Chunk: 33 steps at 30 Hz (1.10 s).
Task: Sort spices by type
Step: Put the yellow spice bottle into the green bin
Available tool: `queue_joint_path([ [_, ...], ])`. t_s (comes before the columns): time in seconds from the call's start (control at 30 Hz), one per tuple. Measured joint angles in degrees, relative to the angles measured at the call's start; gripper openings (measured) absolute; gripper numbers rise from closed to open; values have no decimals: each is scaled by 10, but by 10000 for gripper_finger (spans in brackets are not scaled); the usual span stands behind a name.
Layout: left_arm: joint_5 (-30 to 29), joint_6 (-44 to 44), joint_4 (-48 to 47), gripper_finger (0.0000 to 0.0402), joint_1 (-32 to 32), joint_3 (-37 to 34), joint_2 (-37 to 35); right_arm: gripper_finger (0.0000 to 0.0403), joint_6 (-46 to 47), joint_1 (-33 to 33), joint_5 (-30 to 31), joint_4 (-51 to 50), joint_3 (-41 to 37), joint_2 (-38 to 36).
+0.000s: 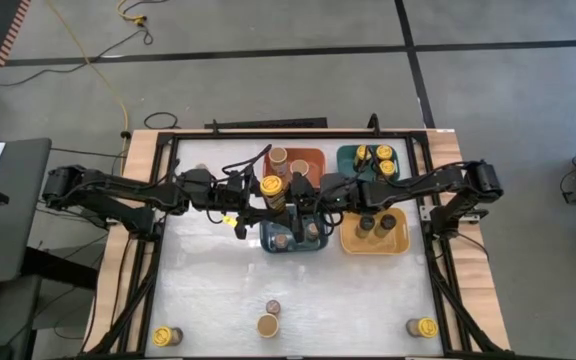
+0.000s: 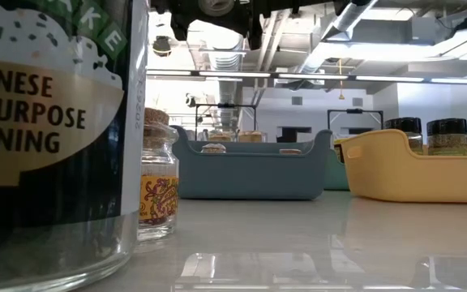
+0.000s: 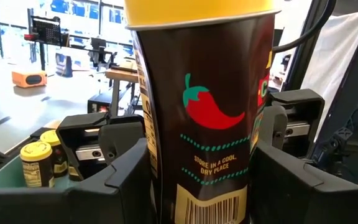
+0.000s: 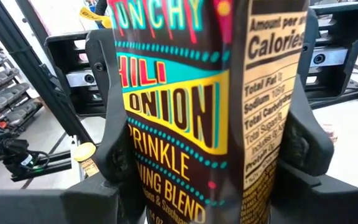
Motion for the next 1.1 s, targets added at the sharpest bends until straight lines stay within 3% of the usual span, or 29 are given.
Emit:
queue_joint_path([
  [1.1, -28, -9, 24, 224, 30, -1, 0, 266, 73, -42, -32, -4, 0, -2],
])
